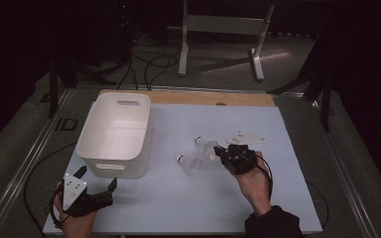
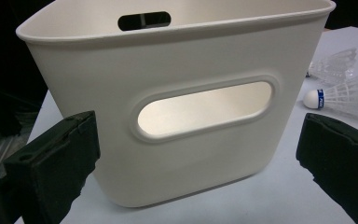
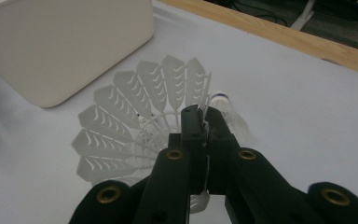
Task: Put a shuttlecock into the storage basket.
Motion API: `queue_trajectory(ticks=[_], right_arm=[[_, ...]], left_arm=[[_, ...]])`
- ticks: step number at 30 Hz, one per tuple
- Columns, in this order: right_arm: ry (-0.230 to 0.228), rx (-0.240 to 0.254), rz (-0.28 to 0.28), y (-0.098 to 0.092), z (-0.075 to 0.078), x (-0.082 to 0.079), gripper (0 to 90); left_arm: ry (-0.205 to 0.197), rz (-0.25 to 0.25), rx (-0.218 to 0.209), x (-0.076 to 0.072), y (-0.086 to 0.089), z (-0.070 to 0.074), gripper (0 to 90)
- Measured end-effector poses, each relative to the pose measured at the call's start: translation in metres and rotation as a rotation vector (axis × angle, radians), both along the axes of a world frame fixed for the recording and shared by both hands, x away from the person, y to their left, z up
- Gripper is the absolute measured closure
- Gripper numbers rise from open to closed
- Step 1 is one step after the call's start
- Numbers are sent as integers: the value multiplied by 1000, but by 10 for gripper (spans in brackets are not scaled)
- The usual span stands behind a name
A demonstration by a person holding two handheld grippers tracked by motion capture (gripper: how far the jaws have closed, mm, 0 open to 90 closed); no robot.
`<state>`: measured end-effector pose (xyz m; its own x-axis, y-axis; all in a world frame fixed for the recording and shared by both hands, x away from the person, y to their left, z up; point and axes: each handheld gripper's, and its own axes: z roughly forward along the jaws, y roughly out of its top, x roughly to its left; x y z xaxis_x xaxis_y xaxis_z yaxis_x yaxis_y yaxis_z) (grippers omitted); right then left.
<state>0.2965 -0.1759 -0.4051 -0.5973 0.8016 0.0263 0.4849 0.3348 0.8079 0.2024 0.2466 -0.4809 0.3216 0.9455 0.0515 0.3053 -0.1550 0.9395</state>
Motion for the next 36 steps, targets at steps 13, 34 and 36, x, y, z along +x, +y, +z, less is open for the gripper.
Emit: queue_trajectory(ticks=[13,34,36], right_arm=[[-17,25,-5,4,2,2,896],[-40,58,-3,15,6,7,896],[-41,58,-5,16,6,7,896]], left_arm=[[-1,1,1,0,0,0,0],[0,-2,3,0,-1,0,0],[0,-2,4,0,-1,0,0]])
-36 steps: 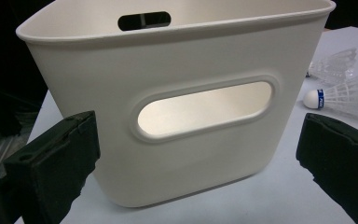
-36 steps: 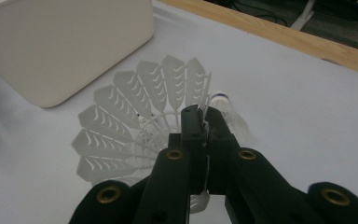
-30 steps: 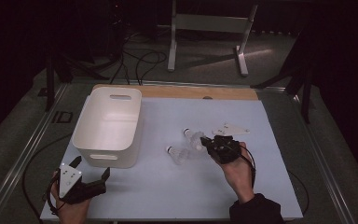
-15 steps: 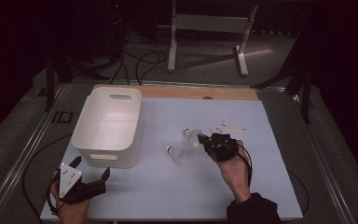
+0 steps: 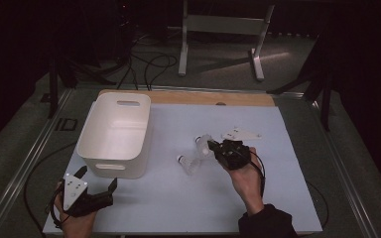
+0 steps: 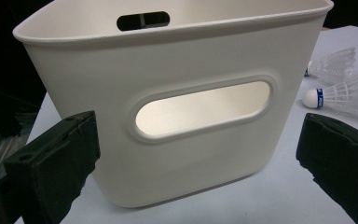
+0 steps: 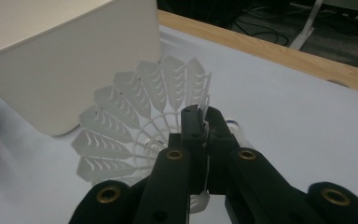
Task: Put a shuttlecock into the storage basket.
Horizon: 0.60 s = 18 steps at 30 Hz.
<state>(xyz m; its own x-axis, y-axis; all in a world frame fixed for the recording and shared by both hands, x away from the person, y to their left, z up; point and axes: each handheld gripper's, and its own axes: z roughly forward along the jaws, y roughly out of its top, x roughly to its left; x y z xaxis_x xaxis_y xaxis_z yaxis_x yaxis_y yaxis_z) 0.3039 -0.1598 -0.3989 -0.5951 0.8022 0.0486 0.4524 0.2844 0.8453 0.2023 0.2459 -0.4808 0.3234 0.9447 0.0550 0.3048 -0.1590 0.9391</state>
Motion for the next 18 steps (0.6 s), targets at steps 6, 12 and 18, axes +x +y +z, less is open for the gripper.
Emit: queue_trajectory(ticks=[6,12,18], right_arm=[[-7,6,6,4,2,1,896],[-9,11,6,6,4,2,896],[-11,13,6,8,5,3,896]], left_arm=[[-1,0,0,0,0,0,0],[-2,0,0,0,-1,0,0],[-1,-1,9,0,-1,0,0]])
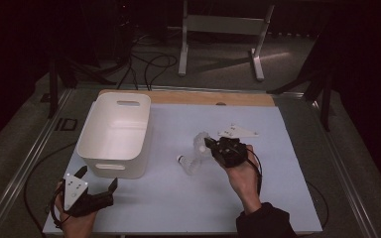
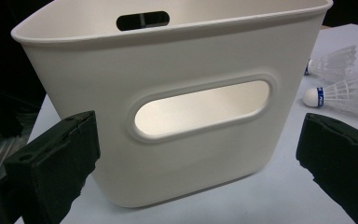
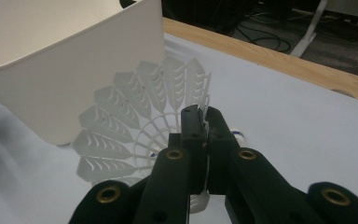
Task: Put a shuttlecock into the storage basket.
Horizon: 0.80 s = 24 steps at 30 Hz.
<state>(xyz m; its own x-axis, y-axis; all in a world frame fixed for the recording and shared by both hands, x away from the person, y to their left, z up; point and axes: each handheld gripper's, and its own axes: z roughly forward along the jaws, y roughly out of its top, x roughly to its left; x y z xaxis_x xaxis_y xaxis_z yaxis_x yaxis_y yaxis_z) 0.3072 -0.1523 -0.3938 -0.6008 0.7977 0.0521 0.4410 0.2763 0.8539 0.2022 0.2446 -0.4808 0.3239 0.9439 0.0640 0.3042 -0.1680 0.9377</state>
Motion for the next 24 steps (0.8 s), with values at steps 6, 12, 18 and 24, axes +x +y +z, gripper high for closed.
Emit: queue_trajectory(ticks=[6,12,18,24], right_arm=[[-1,2,-2,1,0,1,896],[-5,12,-4,3,1,4,896],[-8,15,-7,5,2,5,896],[-14,8,-5,7,5,8,896]], left_arm=[[1,-1,1,0,0,0,0],[1,-1,2,0,0,0,0],[0,-2,1,0,0,0,0],[1,-2,2,0,0,0,0]])
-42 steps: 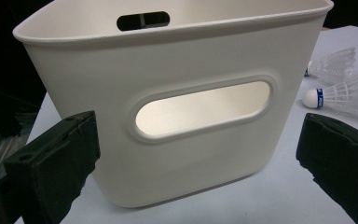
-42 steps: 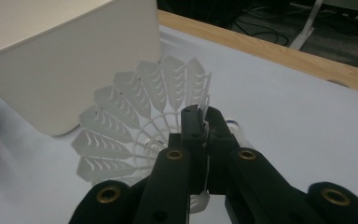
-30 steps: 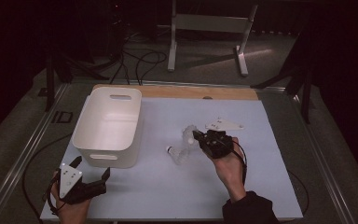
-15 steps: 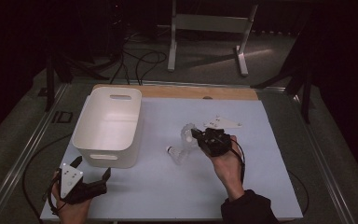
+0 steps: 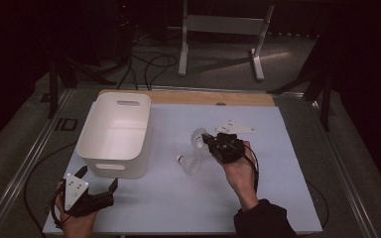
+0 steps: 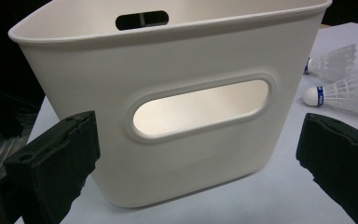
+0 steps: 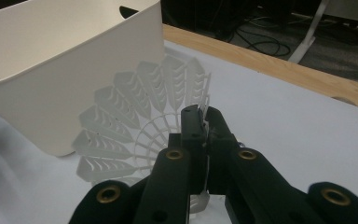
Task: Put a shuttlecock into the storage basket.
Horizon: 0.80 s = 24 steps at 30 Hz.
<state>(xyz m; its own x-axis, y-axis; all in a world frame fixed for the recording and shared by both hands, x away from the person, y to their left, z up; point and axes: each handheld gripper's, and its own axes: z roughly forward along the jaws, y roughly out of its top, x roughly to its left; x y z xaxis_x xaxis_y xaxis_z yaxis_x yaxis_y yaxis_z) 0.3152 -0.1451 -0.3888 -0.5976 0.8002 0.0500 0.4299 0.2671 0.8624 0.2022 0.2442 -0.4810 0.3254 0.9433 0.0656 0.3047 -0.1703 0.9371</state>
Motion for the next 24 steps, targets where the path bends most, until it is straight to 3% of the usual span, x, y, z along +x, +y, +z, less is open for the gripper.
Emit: queue_trajectory(ticks=[11,24], right_arm=[[17,42,22,5,4,5,895],[3,45,37,13,10,7,896]], left_arm=[[-1,1,0,0,0,0,0],[-1,1,2,0,0,0,0]])
